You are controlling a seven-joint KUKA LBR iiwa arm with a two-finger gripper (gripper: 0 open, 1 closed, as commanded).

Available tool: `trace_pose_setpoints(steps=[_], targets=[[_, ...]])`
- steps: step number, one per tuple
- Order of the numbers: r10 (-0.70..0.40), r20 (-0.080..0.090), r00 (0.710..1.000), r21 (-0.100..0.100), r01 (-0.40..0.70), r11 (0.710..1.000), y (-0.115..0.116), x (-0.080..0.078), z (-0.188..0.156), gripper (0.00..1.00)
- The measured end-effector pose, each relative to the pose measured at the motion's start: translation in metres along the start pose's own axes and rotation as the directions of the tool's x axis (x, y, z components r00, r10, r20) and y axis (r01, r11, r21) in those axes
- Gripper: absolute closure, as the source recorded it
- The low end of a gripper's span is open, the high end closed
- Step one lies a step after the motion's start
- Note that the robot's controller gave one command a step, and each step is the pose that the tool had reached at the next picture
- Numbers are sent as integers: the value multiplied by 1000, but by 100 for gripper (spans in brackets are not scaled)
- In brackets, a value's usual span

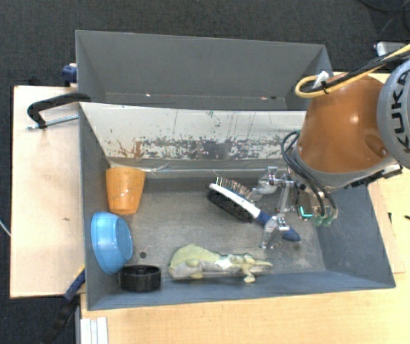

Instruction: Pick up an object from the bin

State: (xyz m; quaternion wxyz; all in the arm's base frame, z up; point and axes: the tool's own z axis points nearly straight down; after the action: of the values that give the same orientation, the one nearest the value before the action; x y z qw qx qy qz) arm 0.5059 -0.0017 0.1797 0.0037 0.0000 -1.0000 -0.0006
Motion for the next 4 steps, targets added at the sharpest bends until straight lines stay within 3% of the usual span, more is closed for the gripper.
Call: trace_pose_setpoints(steps=[1,2,3,4], targets=[[-515,16,857,3,515,857,29,-48,86,0],[-311,11,950,2,311,950,4,-78,68,0],[-161,31,986,-3,161,987,-32,-75,89,0],[-56,29,998,-14,56,998,-59,-81,93,0]])
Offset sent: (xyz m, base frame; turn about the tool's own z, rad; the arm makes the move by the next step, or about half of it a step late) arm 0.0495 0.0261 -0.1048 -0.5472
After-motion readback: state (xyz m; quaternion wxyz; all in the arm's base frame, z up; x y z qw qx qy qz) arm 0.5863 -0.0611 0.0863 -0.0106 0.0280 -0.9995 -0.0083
